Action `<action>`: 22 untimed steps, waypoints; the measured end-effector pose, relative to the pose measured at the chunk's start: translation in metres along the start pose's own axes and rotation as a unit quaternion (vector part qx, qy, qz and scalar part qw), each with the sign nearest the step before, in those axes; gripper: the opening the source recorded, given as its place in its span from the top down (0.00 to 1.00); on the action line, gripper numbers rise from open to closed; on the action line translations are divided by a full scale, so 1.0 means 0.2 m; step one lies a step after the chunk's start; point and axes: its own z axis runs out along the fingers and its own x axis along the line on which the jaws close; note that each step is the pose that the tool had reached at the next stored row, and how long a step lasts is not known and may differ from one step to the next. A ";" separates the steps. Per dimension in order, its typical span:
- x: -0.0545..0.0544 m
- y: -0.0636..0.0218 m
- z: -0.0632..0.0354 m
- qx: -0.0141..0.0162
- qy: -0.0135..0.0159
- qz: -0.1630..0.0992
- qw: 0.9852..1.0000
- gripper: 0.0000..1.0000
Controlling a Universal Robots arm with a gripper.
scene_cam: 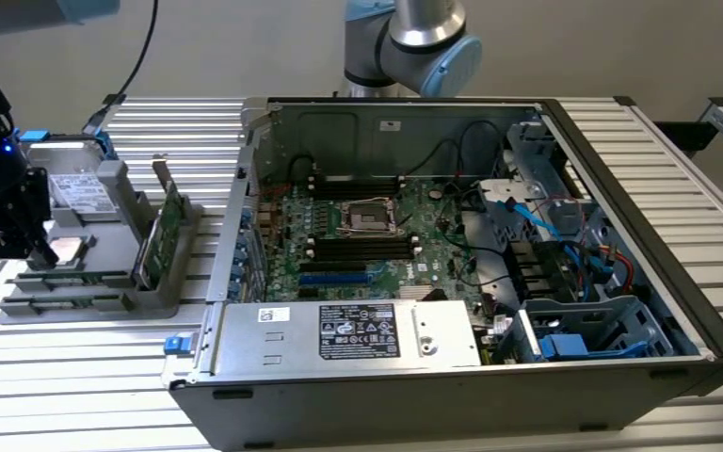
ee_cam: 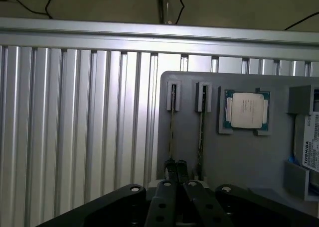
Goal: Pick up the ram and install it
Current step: 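Pick up the ram and move it above insertion slot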
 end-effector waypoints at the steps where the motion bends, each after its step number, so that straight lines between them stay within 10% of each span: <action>1: 0.00 0.000 0.000 0.000 0.000 0.000 1.000 0.90; 22: 0.00 -0.002 0.056 0.000 0.000 0.000 1.000 0.64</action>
